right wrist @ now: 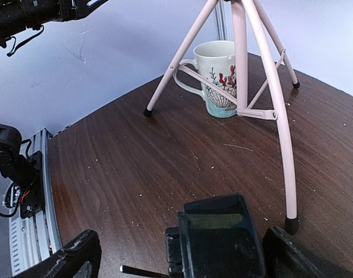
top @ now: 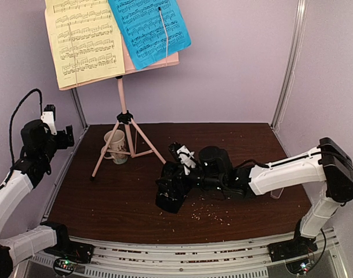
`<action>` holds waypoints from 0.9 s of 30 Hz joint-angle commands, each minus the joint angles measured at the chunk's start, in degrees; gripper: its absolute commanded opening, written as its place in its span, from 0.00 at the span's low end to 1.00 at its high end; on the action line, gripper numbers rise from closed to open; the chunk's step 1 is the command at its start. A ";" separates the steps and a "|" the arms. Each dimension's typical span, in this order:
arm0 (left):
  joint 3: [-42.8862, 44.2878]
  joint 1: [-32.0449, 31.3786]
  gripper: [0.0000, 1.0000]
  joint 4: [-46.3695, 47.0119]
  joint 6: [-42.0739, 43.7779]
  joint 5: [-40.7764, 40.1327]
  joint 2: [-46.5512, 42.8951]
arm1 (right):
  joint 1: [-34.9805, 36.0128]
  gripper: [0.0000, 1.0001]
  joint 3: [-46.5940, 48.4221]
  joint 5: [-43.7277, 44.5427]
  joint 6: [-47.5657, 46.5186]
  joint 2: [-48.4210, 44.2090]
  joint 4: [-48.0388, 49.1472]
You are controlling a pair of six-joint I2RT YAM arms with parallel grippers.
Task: Pack up the instrument practice props
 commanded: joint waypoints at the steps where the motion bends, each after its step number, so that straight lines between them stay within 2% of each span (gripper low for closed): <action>1: 0.11 0.17 0.98 1.77 0.59 0.08 0.02 | -0.13 1.00 -1.58 2.89 -0.94 0.68 3.65; 27: 0.11 0.16 0.98 1.78 0.49 -0.01 0.37 | -0.21 0.97 -6.58 6.75 0.75 3.00 8.59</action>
